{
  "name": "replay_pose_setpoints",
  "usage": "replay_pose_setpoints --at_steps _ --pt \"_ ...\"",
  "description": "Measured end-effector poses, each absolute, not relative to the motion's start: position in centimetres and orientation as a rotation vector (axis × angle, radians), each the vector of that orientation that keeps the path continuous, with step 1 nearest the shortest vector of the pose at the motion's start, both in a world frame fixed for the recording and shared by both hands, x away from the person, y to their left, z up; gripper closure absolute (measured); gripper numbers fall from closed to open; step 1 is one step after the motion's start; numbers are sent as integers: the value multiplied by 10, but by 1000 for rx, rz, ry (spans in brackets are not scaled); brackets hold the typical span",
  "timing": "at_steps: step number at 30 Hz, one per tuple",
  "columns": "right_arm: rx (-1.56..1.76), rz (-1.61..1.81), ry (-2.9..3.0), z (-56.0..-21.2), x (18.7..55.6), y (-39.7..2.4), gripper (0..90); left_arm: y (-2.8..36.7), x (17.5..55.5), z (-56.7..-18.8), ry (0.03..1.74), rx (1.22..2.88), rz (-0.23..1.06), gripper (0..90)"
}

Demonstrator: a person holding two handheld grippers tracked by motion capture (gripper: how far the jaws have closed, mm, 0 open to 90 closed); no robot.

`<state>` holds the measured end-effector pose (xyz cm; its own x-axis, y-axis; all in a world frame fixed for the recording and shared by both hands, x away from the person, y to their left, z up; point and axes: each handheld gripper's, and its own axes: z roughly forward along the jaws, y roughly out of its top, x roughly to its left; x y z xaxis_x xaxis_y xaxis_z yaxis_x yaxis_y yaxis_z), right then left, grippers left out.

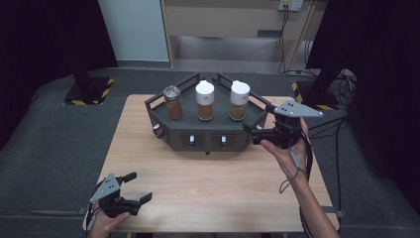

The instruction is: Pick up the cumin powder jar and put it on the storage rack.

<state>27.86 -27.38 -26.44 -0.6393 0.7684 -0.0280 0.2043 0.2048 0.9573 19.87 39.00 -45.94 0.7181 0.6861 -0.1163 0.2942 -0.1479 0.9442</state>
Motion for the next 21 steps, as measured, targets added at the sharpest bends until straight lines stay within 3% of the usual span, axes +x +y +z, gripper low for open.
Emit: replay_pose_setpoints --at_steps 21 --pt "974 1422 1936 -338 211 -324 26 391 198 -460 793 1728 415 14"
